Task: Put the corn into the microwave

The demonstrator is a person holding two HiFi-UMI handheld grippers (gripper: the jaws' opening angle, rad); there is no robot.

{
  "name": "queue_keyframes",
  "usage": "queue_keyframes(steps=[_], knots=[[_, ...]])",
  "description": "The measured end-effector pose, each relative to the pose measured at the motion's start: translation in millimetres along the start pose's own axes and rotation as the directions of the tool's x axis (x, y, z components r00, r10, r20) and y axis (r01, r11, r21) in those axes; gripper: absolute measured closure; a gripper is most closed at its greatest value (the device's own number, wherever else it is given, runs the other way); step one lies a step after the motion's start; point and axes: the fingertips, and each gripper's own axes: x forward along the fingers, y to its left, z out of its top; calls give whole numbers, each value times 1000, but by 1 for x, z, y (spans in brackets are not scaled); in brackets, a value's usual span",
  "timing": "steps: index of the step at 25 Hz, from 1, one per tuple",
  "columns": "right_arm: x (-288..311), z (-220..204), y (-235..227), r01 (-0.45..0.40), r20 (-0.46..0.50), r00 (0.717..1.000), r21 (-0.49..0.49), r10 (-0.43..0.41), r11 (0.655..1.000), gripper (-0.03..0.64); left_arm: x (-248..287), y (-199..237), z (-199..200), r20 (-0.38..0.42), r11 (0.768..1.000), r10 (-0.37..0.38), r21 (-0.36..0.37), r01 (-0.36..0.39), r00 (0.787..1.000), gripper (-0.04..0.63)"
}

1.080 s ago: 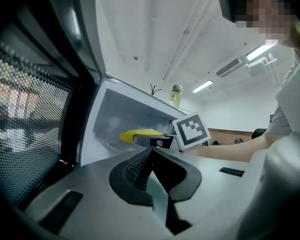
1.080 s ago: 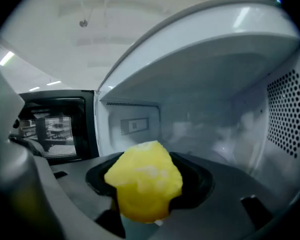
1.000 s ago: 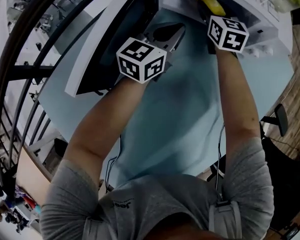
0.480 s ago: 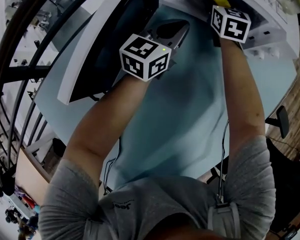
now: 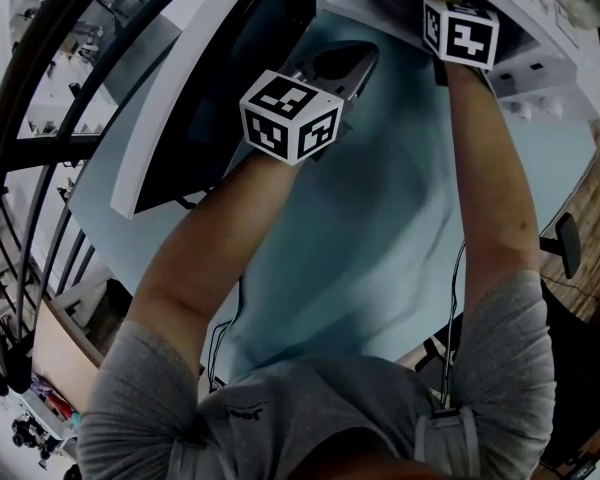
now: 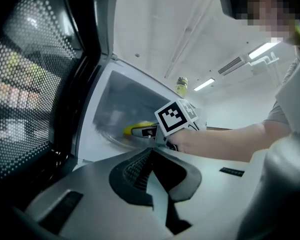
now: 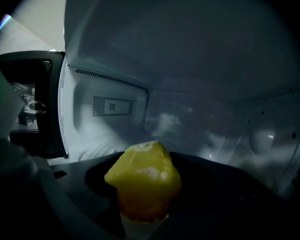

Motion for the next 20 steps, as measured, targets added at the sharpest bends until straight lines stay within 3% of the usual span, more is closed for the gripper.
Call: queue_keyframes(steps=[11, 20], knots=[[15, -1, -10, 43, -79, 995, -176, -58, 983, 350, 1, -1, -1, -8, 1000, -5, 13, 5, 1000, 577], [22, -22, -14, 11, -150, 988, -75, -22, 997, 347, 2, 1, -4, -18, 1000, 0, 25, 0, 1000, 577]])
